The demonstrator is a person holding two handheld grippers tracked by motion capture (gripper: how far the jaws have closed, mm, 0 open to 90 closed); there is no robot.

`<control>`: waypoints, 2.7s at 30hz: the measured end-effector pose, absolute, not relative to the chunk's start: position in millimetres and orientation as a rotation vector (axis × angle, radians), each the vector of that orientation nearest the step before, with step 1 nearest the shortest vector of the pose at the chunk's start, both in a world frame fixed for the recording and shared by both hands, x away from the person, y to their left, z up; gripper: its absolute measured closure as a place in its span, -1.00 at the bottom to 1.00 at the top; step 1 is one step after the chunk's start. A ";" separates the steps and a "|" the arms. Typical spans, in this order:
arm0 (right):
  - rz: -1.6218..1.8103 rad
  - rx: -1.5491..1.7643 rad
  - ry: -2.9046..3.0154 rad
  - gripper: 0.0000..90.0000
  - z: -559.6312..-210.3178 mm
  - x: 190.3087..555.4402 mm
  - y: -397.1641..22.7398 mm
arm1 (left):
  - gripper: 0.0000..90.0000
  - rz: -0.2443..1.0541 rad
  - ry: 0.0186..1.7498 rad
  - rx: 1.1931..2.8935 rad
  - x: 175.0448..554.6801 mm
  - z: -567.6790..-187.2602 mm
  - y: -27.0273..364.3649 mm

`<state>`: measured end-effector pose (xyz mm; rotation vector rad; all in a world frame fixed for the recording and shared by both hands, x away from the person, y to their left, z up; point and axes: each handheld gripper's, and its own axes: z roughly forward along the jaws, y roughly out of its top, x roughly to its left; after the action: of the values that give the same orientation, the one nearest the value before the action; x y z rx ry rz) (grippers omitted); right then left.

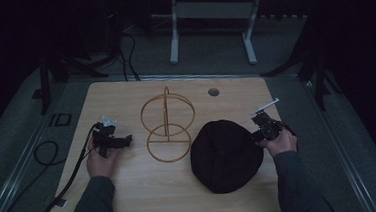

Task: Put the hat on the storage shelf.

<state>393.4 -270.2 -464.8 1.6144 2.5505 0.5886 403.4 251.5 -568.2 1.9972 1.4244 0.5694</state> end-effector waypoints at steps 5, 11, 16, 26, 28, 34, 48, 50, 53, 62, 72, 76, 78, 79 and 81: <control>0.630 1.646 2.539 0.74 -454.8 400.7 -278.1 | -0.88 0.570 1.424 1.997 403.4 -568.3 251.5; 0.644 1.661 2.531 0.74 -446.2 406.8 -284.5 | -0.89 0.569 1.424 1.998 403.4 -568.2 251.5; 0.665 1.670 2.534 0.74 -440.0 411.2 -286.1 | -0.88 0.569 1.424 1.998 403.4 -568.2 251.5; 0.681 1.685 2.527 0.74 -431.1 422.0 -288.6 | -0.89 0.569 1.424 1.998 403.4 -568.2 251.5; 0.679 1.688 2.527 0.74 -429.3 424.2 -288.6 | -0.89 0.570 1.424 1.997 403.4 -568.2 251.5; 0.685 1.688 2.524 0.74 -420.4 429.2 -289.1 | -0.88 0.569 1.424 1.998 403.5 -568.2 251.5; 0.692 1.687 2.500 0.74 -399.9 442.9 -292.4 | -0.88 0.570 1.425 1.996 403.5 -568.3 251.4; 0.689 1.679 2.500 0.74 -395.5 444.6 -291.0 | -0.88 0.571 1.424 1.997 403.5 -568.3 251.5; 0.692 1.673 2.498 0.74 -388.5 447.0 -289.7 | -0.89 0.570 1.423 1.997 403.5 -568.3 251.5; 0.724 1.672 2.476 0.74 -367.2 451.6 -293.4 | -0.88 0.570 1.424 1.996 403.5 -568.3 251.4; 0.753 1.684 2.445 0.74 -347.0 455.7 -303.8 | -0.88 0.570 1.423 1.997 403.7 -568.3 251.5; 0.770 1.683 2.439 0.74 -339.8 456.4 -305.3 | -0.88 0.570 1.424 1.996 403.7 -568.3 251.4; 0.777 1.683 2.437 0.74 -336.9 456.9 -305.4 | -0.88 0.570 1.424 1.995 403.6 -568.3 251.4; 0.782 1.682 2.438 0.74 -335.0 457.5 -305.7 | -0.88 0.570 1.424 1.996 403.6 -568.3 251.4; 0.785 1.686 2.434 0.74 -331.7 458.7 -306.3 | -0.88 0.570 1.424 1.995 403.7 -568.3 251.4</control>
<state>458.7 -306.3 -331.7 1.6859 2.4338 0.7847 403.7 251.4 -568.3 1.9950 1.4237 0.5697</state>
